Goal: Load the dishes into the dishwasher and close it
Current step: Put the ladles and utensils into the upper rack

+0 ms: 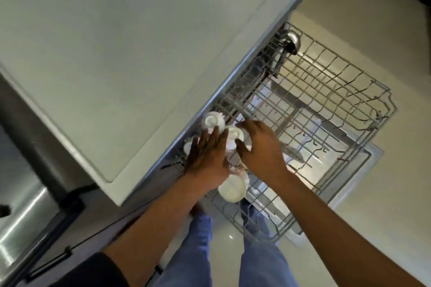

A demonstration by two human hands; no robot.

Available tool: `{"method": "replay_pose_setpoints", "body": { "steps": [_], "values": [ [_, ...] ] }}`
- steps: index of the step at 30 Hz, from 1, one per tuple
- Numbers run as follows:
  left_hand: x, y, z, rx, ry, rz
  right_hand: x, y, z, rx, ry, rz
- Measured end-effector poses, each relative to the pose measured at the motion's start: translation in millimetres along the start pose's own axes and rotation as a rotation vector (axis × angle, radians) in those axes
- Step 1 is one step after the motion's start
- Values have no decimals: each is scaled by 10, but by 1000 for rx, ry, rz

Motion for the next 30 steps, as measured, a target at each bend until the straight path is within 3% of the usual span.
{"method": "replay_pose_setpoints", "body": {
  "steps": [4,10,14,17,20,22,26,30],
  "values": [
    [-173,-70,721,-36,-55,-186,-513,-281,385,-189,77,-40],
    [-488,439,1823,-50,-260,59,-1273,-227,970,-395,179,1],
    [-1043,864,2552,92,-363,342,-1989,-40,1265,-373,308,-32],
    [-1616,1141,2992,334,-411,525,-2708,-67,1263,-327,415,-1],
    [-2226,1284,3243,629,-263,588,-3401,-239,1089,-283,534,25],
    [-2662,1293,3356,728,-106,563,-3808,-462,934,-257,616,75],
    [-3459,1238,3563,819,180,508,-4470,-1015,635,-297,689,204],
    [-4073,1120,3702,802,371,520,-4961,-1626,435,-370,706,359]
  ]
}}
Point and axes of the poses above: each hand's wrist, its own z-axis away from the middle knuckle, its own y-axis out of the back of the hand, x = y × z, the point moved 3 cm from there along -z, towards the middle knuckle, and after that the axes turned 7 degrees about -x, right-handed, at the moved point
